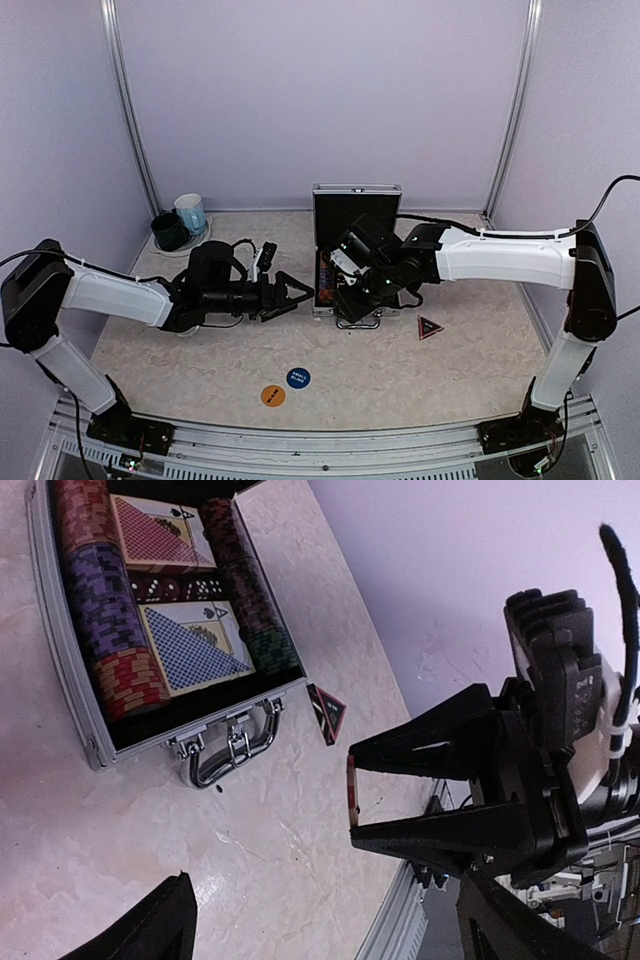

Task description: Pack up texas hold em set

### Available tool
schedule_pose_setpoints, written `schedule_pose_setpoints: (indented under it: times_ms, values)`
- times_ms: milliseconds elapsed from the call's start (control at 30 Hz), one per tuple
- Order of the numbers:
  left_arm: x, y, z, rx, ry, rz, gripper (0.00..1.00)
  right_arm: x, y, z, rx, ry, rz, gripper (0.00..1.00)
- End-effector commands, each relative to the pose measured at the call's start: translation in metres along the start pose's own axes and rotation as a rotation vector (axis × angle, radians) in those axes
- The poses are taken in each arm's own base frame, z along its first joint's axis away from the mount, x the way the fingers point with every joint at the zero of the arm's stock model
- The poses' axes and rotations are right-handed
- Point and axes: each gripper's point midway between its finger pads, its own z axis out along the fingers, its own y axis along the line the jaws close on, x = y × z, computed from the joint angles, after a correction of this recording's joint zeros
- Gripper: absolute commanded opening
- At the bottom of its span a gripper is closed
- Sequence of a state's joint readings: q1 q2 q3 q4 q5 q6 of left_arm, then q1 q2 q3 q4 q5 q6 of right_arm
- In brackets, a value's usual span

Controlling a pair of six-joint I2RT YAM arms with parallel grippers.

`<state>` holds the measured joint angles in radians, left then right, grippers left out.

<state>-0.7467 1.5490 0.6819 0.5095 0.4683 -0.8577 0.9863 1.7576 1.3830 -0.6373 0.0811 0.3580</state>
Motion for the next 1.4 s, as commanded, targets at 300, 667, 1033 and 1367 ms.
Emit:
schedule_pose_setpoints:
  times_ms: [300,667,1033,1367]
  values:
    - [0.000,-0.016,0.026,0.136,0.074,-0.036,0.85,0.002,0.029,-0.011,-0.054,-0.011,-0.116,0.44]
    - [0.020,-0.020,0.037,0.179,0.144,-0.055,0.79,0.008,0.042,-0.009,-0.065,0.010,-0.161,0.44]
    - [0.032,-0.016,0.049,0.142,0.203,-0.035,0.77,0.017,0.045,0.000,-0.047,0.056,-0.185,0.44]
    - [0.042,-0.011,0.052,0.122,0.232,-0.042,0.68,0.017,0.043,0.001,-0.017,0.060,-0.196,0.44]
